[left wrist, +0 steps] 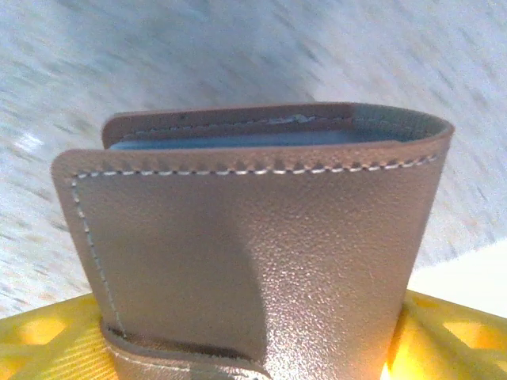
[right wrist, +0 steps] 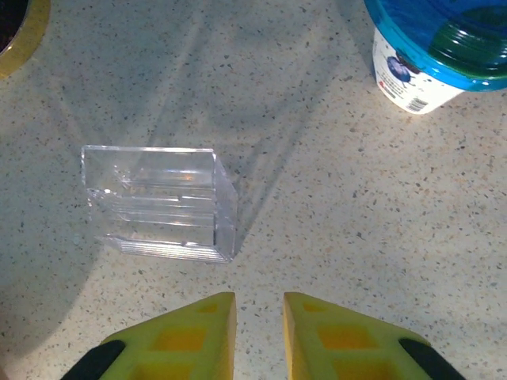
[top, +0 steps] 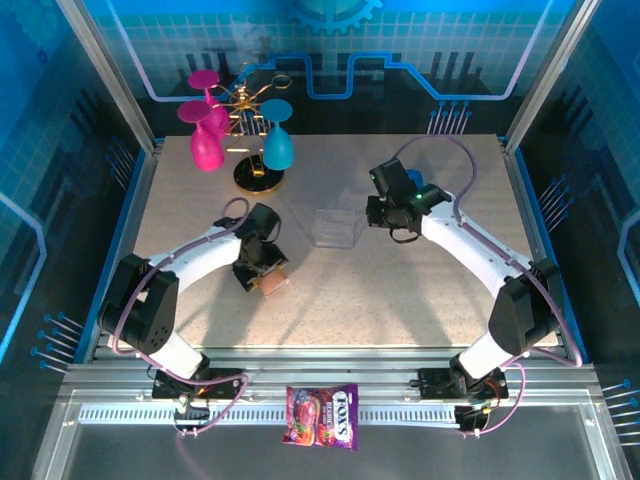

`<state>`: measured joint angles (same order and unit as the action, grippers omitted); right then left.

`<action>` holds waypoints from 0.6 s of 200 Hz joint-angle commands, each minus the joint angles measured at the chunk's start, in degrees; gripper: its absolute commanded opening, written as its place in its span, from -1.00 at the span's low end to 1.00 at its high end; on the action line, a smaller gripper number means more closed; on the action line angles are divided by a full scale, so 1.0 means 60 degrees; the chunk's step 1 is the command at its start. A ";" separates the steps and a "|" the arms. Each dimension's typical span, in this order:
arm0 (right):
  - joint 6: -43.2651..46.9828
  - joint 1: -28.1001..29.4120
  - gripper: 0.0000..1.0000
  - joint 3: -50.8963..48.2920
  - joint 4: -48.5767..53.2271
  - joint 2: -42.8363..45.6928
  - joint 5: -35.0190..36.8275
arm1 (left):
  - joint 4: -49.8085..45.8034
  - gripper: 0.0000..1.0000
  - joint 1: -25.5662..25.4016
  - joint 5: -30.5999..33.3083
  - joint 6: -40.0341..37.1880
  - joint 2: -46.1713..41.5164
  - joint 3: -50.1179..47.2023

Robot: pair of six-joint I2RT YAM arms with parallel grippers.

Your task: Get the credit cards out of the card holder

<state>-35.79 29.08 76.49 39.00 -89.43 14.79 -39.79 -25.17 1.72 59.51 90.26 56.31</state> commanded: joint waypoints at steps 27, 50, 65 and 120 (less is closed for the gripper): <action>0.0054 -0.0526 -0.52 -0.0619 0.0075 0.0929 0.0128 | -0.0372 0.55 -0.2187 -0.0162 -0.0706 0.0615 0.1324; 0.0118 -0.0825 -0.52 -0.0916 0.0153 0.1309 0.0129 | 0.0018 0.57 -0.3127 -0.0302 -0.1178 0.1188 0.1928; 0.0149 -0.1069 -0.52 -0.1175 0.0150 0.1573 0.0087 | 0.0053 0.59 -0.3563 -0.0352 -0.1360 0.1736 0.2366; 0.0322 -0.1751 -0.52 -0.1902 0.0194 0.2380 -0.0102 | -0.0458 0.62 -0.4424 0.0009 -0.1773 0.3442 0.3497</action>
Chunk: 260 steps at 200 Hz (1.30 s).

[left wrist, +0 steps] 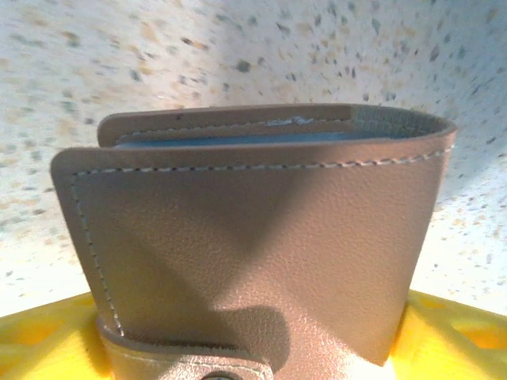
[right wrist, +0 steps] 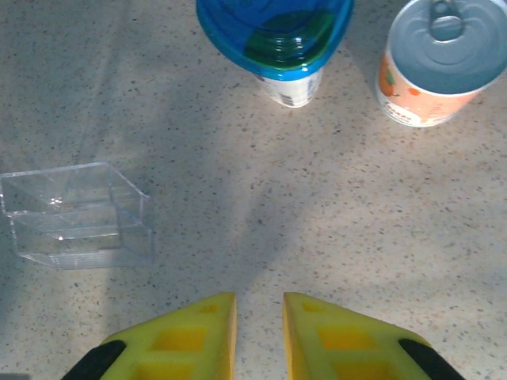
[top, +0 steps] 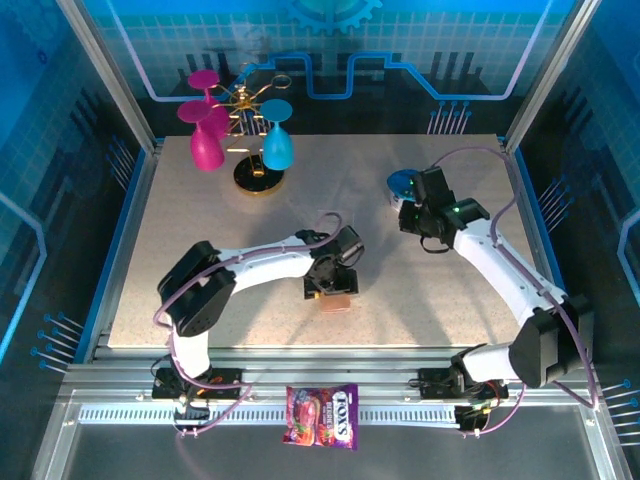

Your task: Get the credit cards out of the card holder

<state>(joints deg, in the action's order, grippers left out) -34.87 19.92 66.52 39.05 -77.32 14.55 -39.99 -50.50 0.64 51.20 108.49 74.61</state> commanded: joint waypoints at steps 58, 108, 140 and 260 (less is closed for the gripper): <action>0.0215 -0.0336 -0.52 -0.0452 0.0186 0.0483 -0.0298 | -0.0637 0.76 -0.0211 0.0654 -0.0398 0.0845 0.0858; 0.0230 -0.0321 -0.51 -0.0430 0.0165 0.0594 -0.0757 | -0.0909 0.90 -0.0197 0.0853 -0.0589 0.0384 0.1042; 0.0131 -0.0231 -0.48 -0.0685 -0.0051 0.0685 -0.1574 | -0.0254 0.90 -0.0167 0.0977 -0.0767 -0.0529 0.0590; -0.1090 0.0346 -0.45 -0.3262 -0.2041 0.1021 -0.4026 | 0.0487 0.46 0.0411 -0.0732 -0.1377 -0.1230 -0.0228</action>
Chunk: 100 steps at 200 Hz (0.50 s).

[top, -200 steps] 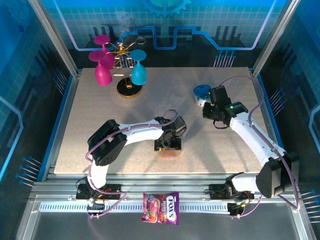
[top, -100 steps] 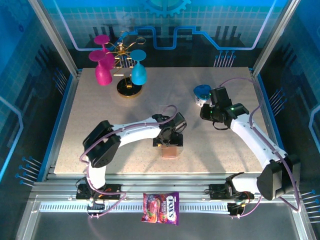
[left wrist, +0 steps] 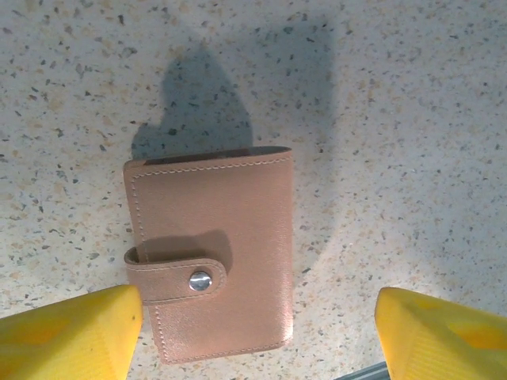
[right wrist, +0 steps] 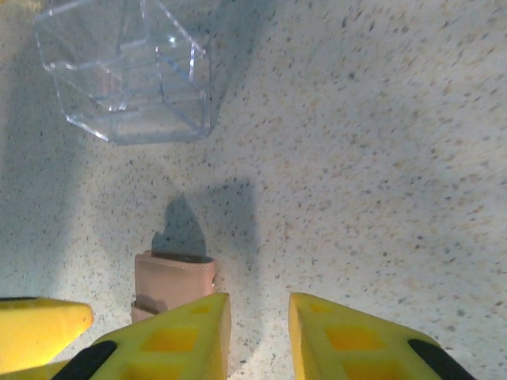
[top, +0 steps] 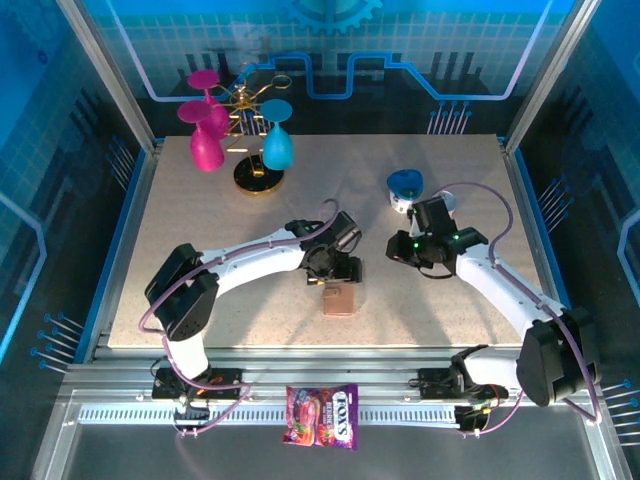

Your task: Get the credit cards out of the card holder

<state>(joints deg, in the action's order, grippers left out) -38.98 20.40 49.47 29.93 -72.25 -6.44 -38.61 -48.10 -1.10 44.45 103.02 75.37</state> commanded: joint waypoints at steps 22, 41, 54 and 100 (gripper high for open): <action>-0.0595 0.0432 -0.45 -0.0748 -0.0859 0.0096 -0.0769 | 0.0472 0.31 0.0018 -0.0550 -0.0191 -0.0382 -0.0626; -0.0706 0.0592 -0.45 -0.0967 -0.1055 0.0007 -0.0849 | 0.0604 0.11 0.0002 -0.0616 0.0042 -0.0347 -0.0839; -0.0756 0.0703 -0.45 -0.1083 -0.1175 -0.0068 -0.0931 | 0.0792 0.02 -0.0028 -0.0667 0.0170 -0.0340 -0.1002; -0.0867 0.0847 -0.45 -0.1453 -0.1469 -0.0234 -0.1073 | -0.0022 -0.36 -0.0236 0.0042 0.0256 -0.0001 -0.0519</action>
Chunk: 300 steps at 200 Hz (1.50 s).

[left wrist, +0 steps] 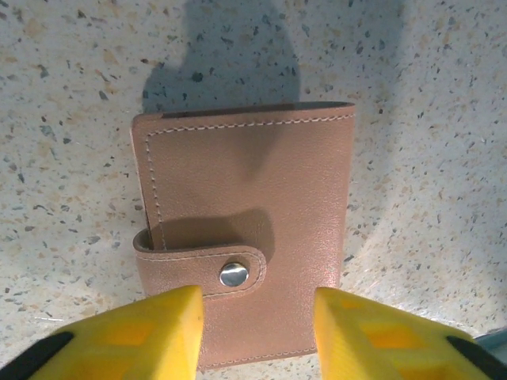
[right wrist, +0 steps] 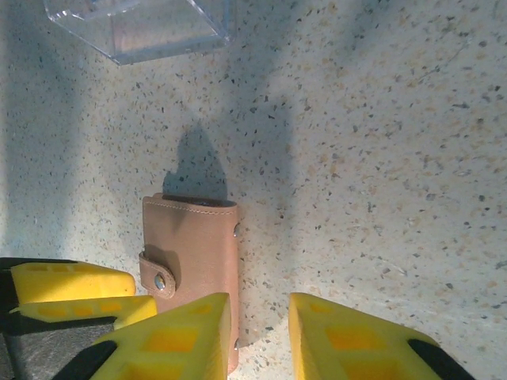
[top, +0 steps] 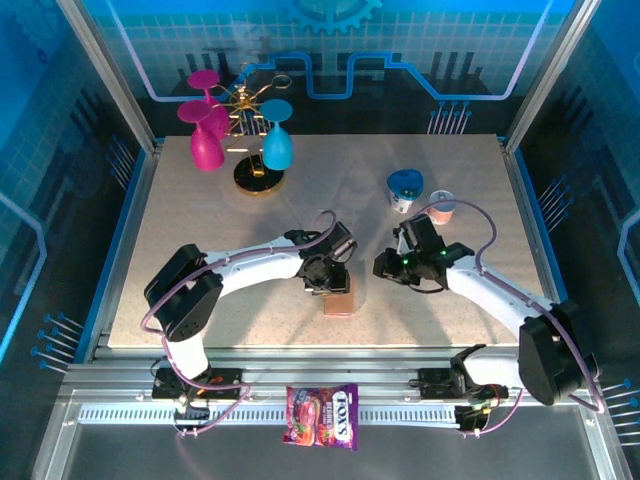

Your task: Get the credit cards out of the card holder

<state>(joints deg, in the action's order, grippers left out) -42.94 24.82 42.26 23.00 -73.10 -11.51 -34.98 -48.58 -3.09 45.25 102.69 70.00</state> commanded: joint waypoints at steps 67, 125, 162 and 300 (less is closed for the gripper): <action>-0.0135 0.0113 -0.45 -0.0392 -0.0523 -0.0301 -0.0394 | -0.1602 -0.40 -0.0444 0.1003 0.0223 0.0789 0.1238; -0.0091 0.0112 -0.45 -0.0412 -0.0575 -0.0326 -0.0396 | -0.1810 -0.33 -0.0444 0.0986 0.0193 0.1335 0.1653; -0.0106 0.0110 -0.45 -0.0451 -0.0582 -0.0341 -0.0385 | -0.1882 -0.33 -0.0440 0.0955 0.0194 0.1586 0.1679; -0.0513 0.0854 -0.42 -0.0481 -0.1175 -0.1106 -0.0852 | -0.1045 -0.83 -0.0289 0.0491 0.0237 0.1330 0.1047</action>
<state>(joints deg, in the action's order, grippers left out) -44.62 28.05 40.05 18.00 -77.69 -14.50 -43.70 -50.74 1.91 46.54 111.50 78.56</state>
